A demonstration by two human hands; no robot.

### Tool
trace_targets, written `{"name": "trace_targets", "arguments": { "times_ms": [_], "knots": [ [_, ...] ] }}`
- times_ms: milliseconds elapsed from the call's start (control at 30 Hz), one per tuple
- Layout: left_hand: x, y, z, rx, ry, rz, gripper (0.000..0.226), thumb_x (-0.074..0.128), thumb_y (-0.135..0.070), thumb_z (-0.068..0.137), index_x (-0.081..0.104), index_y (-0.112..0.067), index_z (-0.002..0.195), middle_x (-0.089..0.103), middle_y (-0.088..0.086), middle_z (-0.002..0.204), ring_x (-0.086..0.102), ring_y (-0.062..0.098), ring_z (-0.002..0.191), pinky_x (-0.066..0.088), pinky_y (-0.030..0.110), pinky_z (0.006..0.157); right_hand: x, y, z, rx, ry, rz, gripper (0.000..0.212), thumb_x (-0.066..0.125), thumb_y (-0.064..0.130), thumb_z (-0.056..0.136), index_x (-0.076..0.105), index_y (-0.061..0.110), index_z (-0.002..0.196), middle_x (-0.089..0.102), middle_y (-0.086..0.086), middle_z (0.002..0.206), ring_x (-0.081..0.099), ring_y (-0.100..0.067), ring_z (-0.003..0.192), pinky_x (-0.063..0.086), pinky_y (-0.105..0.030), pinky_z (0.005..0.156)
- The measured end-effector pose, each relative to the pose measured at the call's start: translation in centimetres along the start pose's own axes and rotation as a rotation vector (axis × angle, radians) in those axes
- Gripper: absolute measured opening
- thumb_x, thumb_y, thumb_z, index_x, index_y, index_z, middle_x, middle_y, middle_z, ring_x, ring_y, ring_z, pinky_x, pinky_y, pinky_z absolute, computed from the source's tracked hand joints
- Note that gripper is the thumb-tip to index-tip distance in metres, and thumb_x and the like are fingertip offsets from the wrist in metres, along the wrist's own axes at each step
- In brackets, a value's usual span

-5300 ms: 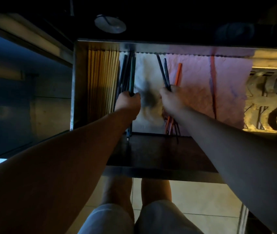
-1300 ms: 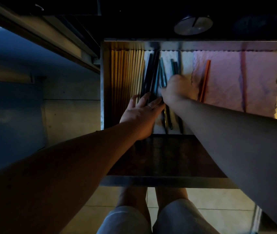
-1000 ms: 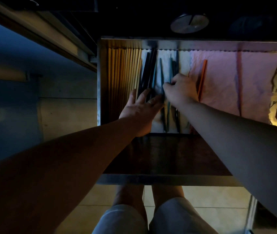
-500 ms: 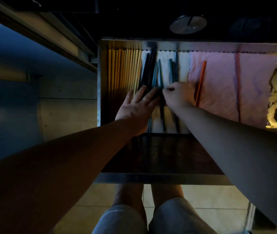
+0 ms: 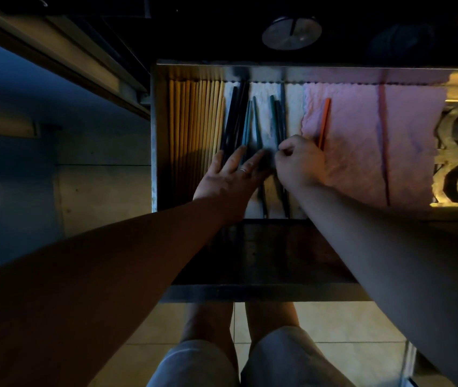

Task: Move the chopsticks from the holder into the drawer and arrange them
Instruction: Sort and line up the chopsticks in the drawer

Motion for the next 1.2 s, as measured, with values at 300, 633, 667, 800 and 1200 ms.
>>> {"name": "trace_targets", "arguments": {
  "times_ms": [300, 633, 667, 800, 1200],
  "knots": [
    [-1.0, -0.1, -0.2, -0.017, -0.037, 0.018, 0.059, 0.056, -0.032, 0.091, 0.029, -0.033, 0.144, -0.002, 0.004, 0.162, -0.007, 0.035, 0.147, 0.010, 0.058, 0.114, -0.3, 1.1, 0.5, -0.068, 0.024, -0.179, 0.021, 0.056, 0.019, 0.086, 0.070, 0.011, 0.099, 0.069, -0.007, 0.102, 0.063, -0.023, 0.098, 0.051, -0.028, 0.080],
    [0.0, 0.2, -0.1, -0.063, -0.015, -0.002, 0.068, 0.057, -0.021, 0.089, 0.026, -0.042, 0.145, -0.011, 0.000, 0.162, -0.009, 0.034, 0.148, 0.006, 0.058, 0.115, 0.9, 1.2, 1.7, 0.058, 0.119, -0.370, 0.028, 0.063, 0.030, 0.082, 0.061, 0.017, 0.107, 0.062, -0.009, 0.113, 0.061, -0.028, 0.103, 0.050, -0.032, 0.075],
    [0.0, 0.3, -0.1, -0.067, -0.015, -0.005, 0.067, 0.058, -0.020, 0.088, 0.028, -0.042, 0.144, -0.011, 0.000, 0.162, -0.009, 0.034, 0.148, 0.007, 0.058, 0.115, 1.1, 1.1, 1.8, 0.056, 0.126, -0.362, 0.027, 0.064, 0.031, 0.081, 0.062, 0.018, 0.105, 0.062, -0.008, 0.112, 0.061, -0.027, 0.102, 0.050, -0.031, 0.075],
    [-0.1, 0.5, 0.0, -0.085, -0.009, -0.037, 0.066, 0.058, -0.021, 0.088, 0.029, -0.041, 0.143, -0.011, 0.000, 0.162, -0.010, 0.034, 0.148, 0.006, 0.057, 0.115, 1.8, 1.3, 1.9, 0.120, 0.170, -0.331, 0.030, 0.062, 0.031, 0.081, 0.066, 0.010, 0.103, 0.067, -0.011, 0.105, 0.060, -0.030, 0.105, 0.053, -0.032, 0.082],
    [0.2, 0.9, -0.1, -0.093, 0.011, -0.074, 0.082, 0.044, -0.019, 0.098, -0.015, -0.038, 0.152, -0.023, -0.004, 0.161, -0.014, 0.028, 0.149, 0.001, 0.052, 0.118, 3.1, 0.1, 1.3, 0.311, 0.279, 0.032, 0.028, 0.053, 0.018, 0.084, 0.068, 0.003, 0.102, 0.068, -0.013, 0.093, 0.067, -0.028, 0.075, 0.049, -0.021, 0.043]
  ]
}}
Point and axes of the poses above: each hand's wrist, its own z-axis towards the middle knuckle, its own x-axis out of the palm, y = z × x, the point moved 6 cm from there along z, towards the middle knuckle
